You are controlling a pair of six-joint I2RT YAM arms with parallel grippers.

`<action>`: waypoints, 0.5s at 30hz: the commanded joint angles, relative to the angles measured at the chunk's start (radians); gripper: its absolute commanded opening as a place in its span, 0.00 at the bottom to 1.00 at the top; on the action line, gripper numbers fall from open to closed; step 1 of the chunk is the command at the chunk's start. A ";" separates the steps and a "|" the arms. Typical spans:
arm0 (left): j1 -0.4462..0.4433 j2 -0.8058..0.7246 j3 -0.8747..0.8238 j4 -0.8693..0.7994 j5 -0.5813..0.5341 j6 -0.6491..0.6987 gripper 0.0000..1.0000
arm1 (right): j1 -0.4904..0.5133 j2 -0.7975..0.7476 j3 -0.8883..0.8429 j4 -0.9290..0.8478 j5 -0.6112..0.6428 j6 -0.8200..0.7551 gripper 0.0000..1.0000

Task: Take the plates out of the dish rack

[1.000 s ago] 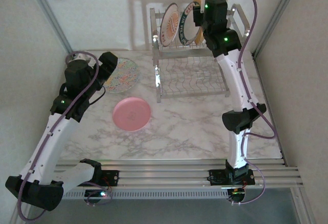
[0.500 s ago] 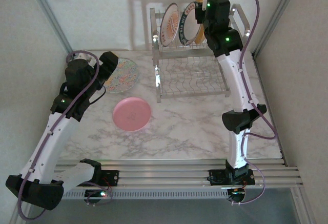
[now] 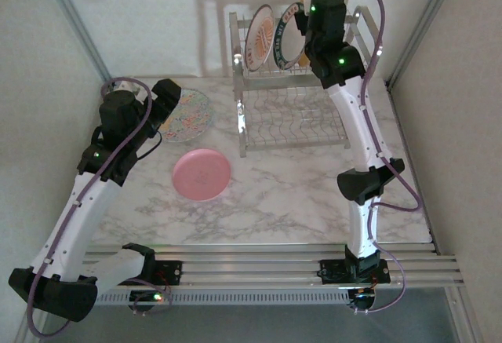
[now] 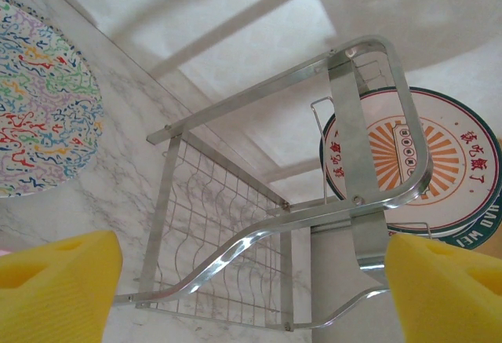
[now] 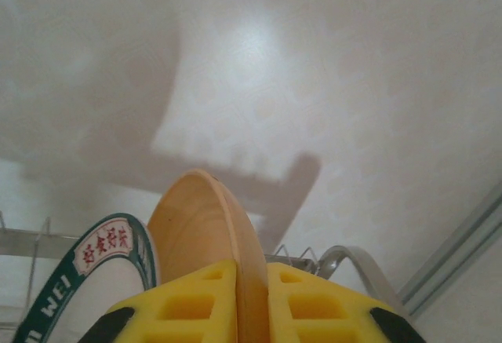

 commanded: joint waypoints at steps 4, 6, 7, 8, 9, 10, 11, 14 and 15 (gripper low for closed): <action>-0.008 0.002 0.029 0.021 0.020 0.010 0.86 | 0.033 0.010 -0.018 0.151 0.108 -0.163 0.06; -0.008 0.003 0.029 0.024 0.021 0.010 0.86 | 0.039 0.011 -0.027 0.180 0.132 -0.202 0.03; -0.008 0.004 0.030 0.024 0.023 0.010 0.86 | 0.043 0.011 -0.034 0.196 0.146 -0.221 0.03; -0.008 0.005 0.030 0.024 0.023 0.010 0.86 | 0.046 0.010 -0.041 0.212 0.160 -0.244 0.02; -0.008 0.005 0.030 0.025 0.024 0.010 0.86 | 0.048 0.009 -0.050 0.231 0.172 -0.267 0.01; -0.008 0.005 0.030 0.025 0.025 0.009 0.87 | 0.052 0.008 -0.058 0.255 0.184 -0.290 0.00; -0.008 0.006 0.030 0.024 0.027 0.010 0.87 | 0.053 0.008 -0.066 0.284 0.200 -0.316 0.00; -0.008 0.004 0.030 0.024 0.026 0.010 0.86 | 0.056 0.009 -0.072 0.330 0.218 -0.361 0.00; -0.008 0.002 0.030 0.023 0.026 0.010 0.86 | 0.057 0.008 -0.074 0.337 0.219 -0.369 0.00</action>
